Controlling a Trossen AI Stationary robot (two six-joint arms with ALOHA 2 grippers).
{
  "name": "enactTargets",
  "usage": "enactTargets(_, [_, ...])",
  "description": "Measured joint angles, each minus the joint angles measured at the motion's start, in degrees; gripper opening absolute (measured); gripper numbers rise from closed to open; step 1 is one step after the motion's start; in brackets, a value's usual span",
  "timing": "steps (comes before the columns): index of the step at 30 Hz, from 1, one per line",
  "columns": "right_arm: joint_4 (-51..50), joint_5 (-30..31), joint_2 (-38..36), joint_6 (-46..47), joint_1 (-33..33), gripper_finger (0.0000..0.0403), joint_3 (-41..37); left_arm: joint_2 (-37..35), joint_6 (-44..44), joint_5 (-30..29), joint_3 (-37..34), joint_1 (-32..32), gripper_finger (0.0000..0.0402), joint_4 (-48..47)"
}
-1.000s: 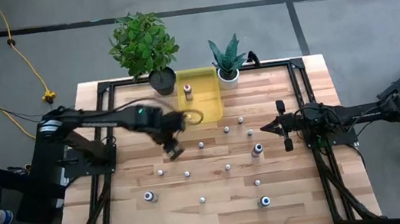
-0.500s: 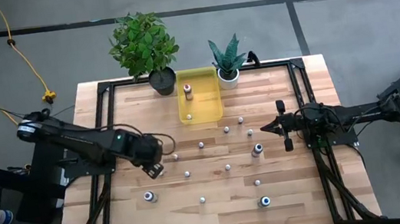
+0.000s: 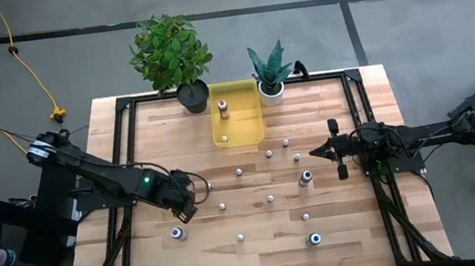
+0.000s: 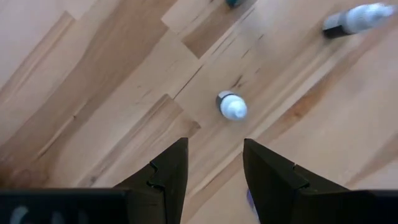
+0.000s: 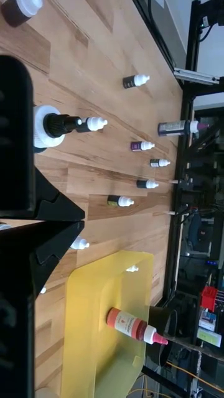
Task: Pick & Place food coloring
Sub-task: Put the small green food coloring bottle into the yellow bin
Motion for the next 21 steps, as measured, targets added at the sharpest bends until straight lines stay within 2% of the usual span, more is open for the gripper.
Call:
enactTargets(12, [0.01, 0.01, 0.0, 0.0, 0.0, 0.0, 0.0, 6.59, -3.29, 2.12, 0.51, 0.12, 0.0147, 7.41])
enactTargets(21, [0.02, 0.01, 0.0, 0.01, 0.01, 0.0, 0.0, 12.26, -3.21, 2.0, 3.28, 1.48, 0.0147, 6.8])
